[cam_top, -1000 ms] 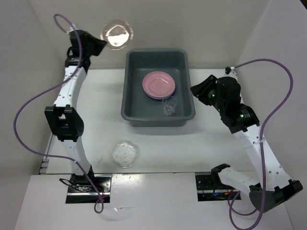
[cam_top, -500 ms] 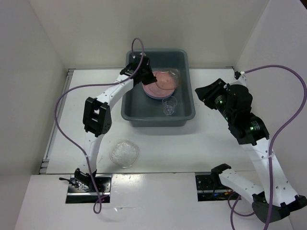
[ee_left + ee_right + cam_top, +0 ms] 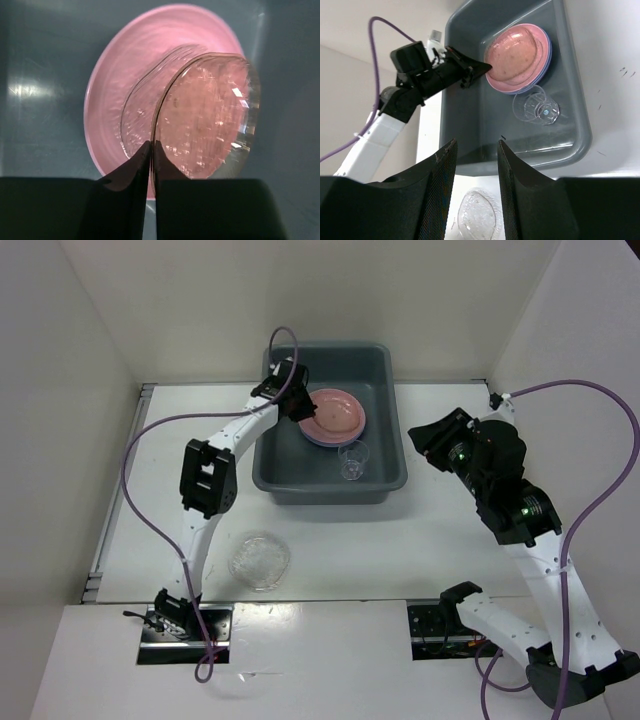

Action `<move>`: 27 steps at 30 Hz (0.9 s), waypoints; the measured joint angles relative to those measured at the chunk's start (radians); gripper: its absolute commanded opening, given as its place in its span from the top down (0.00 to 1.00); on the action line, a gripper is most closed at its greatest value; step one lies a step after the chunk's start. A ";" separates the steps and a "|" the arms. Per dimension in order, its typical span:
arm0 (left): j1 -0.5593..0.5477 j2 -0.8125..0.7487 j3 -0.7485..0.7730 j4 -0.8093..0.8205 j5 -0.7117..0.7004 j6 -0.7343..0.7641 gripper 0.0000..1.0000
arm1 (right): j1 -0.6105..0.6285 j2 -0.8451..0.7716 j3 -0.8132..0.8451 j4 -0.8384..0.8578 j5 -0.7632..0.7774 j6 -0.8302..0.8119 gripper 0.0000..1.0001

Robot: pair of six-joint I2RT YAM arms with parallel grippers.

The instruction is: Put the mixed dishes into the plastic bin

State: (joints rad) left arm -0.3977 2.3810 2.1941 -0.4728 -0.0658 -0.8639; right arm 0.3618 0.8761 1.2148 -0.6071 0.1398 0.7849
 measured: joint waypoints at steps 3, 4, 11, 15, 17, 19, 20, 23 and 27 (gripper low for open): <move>-0.006 0.021 0.000 -0.013 0.001 0.007 0.53 | 0.000 -0.001 0.000 0.000 0.002 0.002 0.57; -0.007 0.024 0.000 -0.018 0.001 0.011 0.50 | 0.000 -0.001 0.000 0.000 0.002 0.003 0.57; -0.013 -0.018 -0.002 -0.016 0.009 0.051 0.32 | 0.000 -0.011 -0.012 -0.013 -0.009 0.006 0.57; -0.012 -0.195 -0.053 -0.016 0.023 0.084 0.29 | 0.000 -0.001 -0.037 -0.025 -0.068 -0.021 0.57; -0.005 -0.337 -0.093 -0.014 0.024 0.103 0.29 | 0.004 -0.003 -0.077 -0.033 -0.106 -0.037 0.57; 0.011 -0.512 -0.163 0.011 0.033 0.115 0.29 | 0.006 -0.004 -0.130 -0.048 -0.150 -0.061 0.58; 0.030 -0.610 -0.217 0.033 0.035 0.125 0.29 | 0.009 -0.004 -0.146 -0.067 -0.170 -0.074 0.58; 0.118 -0.887 -0.430 0.077 0.018 0.131 0.28 | 0.016 -0.011 -0.161 -0.117 -0.227 -0.119 0.61; 0.214 -1.113 -0.730 0.065 -0.023 0.129 0.24 | 0.025 -0.051 -0.206 -0.133 -0.306 -0.175 0.61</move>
State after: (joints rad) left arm -0.1833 1.2678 1.4643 -0.4076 -0.0883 -0.7353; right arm 0.3870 0.8253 1.0084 -0.7403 -0.1665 0.6098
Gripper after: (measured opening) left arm 0.730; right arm 0.394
